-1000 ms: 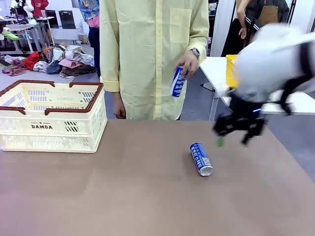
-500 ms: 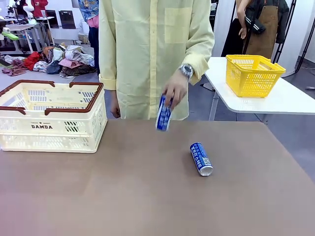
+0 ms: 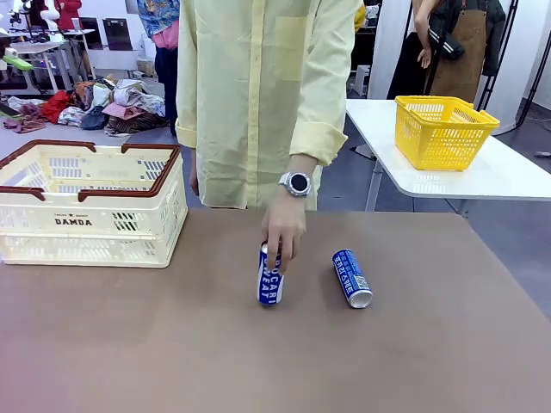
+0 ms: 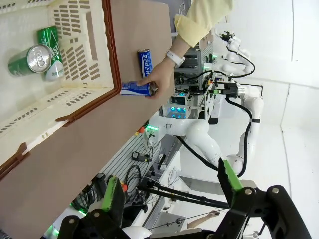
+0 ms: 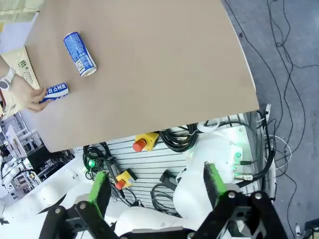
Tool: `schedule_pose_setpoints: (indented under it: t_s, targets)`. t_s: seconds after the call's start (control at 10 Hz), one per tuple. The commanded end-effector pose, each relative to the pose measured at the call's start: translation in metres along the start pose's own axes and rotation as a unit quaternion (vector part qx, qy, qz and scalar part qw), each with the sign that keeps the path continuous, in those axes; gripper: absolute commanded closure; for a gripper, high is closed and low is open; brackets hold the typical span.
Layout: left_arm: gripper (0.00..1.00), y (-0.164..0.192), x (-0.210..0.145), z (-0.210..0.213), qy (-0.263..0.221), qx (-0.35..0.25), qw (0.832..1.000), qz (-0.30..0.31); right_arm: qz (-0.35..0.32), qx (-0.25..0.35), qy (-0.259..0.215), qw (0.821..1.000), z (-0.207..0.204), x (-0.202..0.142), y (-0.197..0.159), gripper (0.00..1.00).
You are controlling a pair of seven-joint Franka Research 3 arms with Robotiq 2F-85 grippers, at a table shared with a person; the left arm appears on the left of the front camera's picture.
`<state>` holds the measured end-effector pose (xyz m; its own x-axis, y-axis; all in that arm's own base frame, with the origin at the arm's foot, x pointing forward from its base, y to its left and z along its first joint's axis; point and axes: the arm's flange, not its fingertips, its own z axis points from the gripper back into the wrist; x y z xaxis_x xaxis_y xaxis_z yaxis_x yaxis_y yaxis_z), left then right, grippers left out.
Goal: Place the drinks into the Shopping basket.
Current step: Pick up one drink and place it into the Shopping basket.
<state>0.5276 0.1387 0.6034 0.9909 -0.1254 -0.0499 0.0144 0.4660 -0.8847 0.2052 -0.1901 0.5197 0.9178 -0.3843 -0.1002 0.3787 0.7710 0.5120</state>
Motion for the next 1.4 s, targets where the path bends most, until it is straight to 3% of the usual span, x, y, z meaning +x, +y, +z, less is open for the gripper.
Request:
schedule_pose_setpoints:
  t_s: [0.0,0.5,0.7,1.0,1.3]
  targets:
    - [0.00,-0.004,-0.002,0.000,0.000,-0.007,1.000,0.000,0.013,-0.007,-0.013,1.000,-0.002,-0.004,0.006,0.00]
    - [0.00,-0.004,-0.002,0.000,0.000,-0.007,1.000,0.000,-0.013,-0.055,-0.046,0.997,-0.013,-0.005,0.045,0.00]
    - [0.00,-0.004,-0.002,0.000,0.000,-0.007,1.000,0.000,0.002,-0.104,-0.058,0.993,-0.036,-0.002,0.102,0.00]
    - [0.00,-0.004,-0.002,0.000,0.000,-0.007,1.000,0.000,0.072,-0.206,-0.063,0.974,-0.113,-0.004,0.213,0.00]
    - [0.00,-0.004,-0.002,0.000,0.000,-0.007,1.000,0.000,0.149,-0.256,-0.052,0.954,-0.184,-0.013,0.277,0.00]
